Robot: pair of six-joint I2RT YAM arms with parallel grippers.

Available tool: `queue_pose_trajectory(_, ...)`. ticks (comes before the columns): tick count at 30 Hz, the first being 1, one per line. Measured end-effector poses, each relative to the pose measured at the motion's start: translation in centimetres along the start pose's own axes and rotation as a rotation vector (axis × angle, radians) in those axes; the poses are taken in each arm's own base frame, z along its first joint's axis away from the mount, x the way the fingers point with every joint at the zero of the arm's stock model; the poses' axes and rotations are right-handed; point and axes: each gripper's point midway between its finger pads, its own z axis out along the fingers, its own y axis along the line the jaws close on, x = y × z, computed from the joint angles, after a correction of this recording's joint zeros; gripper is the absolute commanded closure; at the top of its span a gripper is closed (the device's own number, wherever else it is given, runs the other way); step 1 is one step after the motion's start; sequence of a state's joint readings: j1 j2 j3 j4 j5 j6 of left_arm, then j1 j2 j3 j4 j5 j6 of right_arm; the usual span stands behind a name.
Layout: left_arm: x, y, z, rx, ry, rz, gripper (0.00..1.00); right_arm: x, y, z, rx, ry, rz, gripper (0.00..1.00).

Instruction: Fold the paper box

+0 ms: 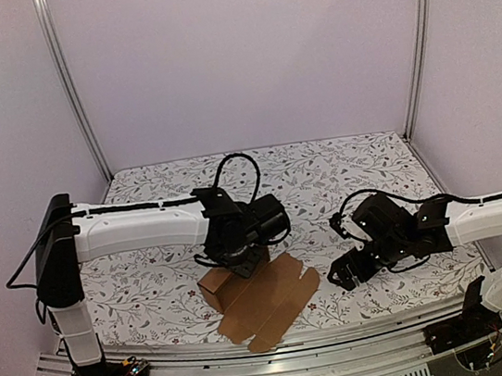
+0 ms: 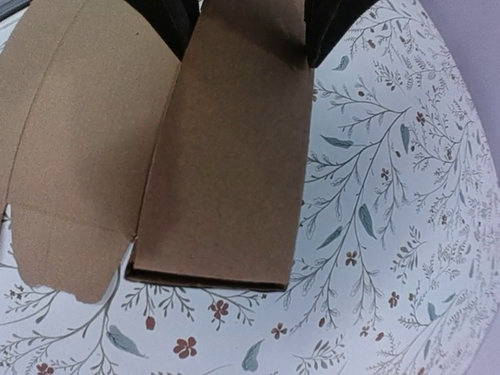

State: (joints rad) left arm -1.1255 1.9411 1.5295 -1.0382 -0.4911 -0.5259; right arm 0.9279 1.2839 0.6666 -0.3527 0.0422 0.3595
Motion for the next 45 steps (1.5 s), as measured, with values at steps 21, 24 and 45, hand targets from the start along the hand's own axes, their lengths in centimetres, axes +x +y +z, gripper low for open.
queue_pose_trajectory(21, 1.6, 3.1, 3.1, 0.025, 0.046, -0.073, 0.88, -1.3, 0.6, -1.3, -0.026, -0.038, 0.024, 0.01)
queue_pose_trajectory(24, 2.4, 2.9, 4.1, 0.053, 0.072, -0.084, 0.92, -1.7, 0.8, -1.6, -0.035, -0.045, 0.026, 0.01)
queue_pose_trajectory(45, 3.5, -3.2, 6.7, 0.338, 0.085, -0.421, 0.85, -4.9, 3.5, -2.3, -0.160, -0.123, 0.131, 0.17)
